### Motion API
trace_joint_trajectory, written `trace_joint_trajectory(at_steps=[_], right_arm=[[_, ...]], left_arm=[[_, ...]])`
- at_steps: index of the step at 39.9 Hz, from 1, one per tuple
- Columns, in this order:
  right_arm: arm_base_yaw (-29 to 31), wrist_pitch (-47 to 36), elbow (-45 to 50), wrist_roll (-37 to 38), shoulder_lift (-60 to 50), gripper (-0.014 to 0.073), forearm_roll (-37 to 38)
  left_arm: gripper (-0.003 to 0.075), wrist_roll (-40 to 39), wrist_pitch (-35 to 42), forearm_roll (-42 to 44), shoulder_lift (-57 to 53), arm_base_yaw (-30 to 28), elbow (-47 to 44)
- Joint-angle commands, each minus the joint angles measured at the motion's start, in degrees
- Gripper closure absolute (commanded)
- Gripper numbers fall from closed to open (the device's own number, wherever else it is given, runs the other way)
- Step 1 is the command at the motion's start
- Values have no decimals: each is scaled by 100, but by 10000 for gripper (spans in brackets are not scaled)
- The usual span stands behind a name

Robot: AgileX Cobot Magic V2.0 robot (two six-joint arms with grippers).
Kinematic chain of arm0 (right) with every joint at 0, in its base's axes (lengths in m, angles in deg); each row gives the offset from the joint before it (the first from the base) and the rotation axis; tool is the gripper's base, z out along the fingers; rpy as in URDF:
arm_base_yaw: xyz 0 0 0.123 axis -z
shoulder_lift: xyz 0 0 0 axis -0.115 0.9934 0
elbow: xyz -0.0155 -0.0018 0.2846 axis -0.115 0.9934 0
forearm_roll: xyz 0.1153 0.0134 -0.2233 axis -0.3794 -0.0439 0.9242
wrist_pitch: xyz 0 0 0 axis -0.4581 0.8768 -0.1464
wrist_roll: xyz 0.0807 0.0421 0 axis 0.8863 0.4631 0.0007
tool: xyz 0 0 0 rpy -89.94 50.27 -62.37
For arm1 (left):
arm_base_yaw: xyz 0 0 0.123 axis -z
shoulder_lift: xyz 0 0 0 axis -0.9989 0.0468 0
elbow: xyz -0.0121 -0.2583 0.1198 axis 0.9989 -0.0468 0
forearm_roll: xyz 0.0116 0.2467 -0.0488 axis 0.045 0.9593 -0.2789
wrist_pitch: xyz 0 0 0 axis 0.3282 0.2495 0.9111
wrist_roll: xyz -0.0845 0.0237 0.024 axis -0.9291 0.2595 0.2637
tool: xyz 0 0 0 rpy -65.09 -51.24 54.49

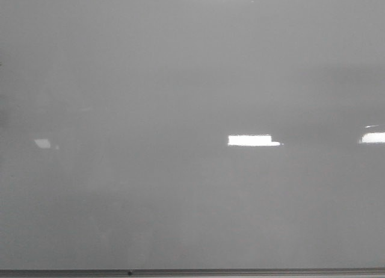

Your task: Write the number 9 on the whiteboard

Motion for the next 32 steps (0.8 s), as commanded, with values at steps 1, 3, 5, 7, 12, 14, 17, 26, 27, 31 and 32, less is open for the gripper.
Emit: trace_joint_trajectory(at_steps=[1,3,5,7,12,14,17,26,27,31,32], right_arm=[[16,-434,-215,-25,90,65,-14],[16,-389,-218,-25,90,65,-14],[16,-356,-223,-25,90,65,-14],[16,-244,-264,-25,90,65,-14],[16,162,-494,-47,165,65,-14],[16,334,-618,-100,240,65,-14],[16,625,-865,-245,408,65,-14],[-242,1804,-1725,-1345,1165,65,-648],[-303,1982,-1852,-1529,1278,65,-845],[-587,2555,-2261,-2347,1621,64,-1435],[-654,2727,-2350,-2596,1730,64,-1616]], left_arm=[[740,-21,-97,-244,-426,34,219],[739,-21,-713,-359,-603,77,329],[739,-21,-1223,-370,-768,146,488],[739,-21,-2021,-381,-918,237,721],[739,57,-3536,-415,-1094,668,1324],[739,375,-4057,-430,-1095,922,1584],[739,841,-4735,-528,-1095,1371,1861],[739,2992,-5581,-1460,-1095,2756,2330],[739,3243,-5641,-1619,-1095,2873,2343],[739,4165,-5669,-2273,-1109,3276,2361],[739,4371,-5669,-2445,-1109,3376,2361]])
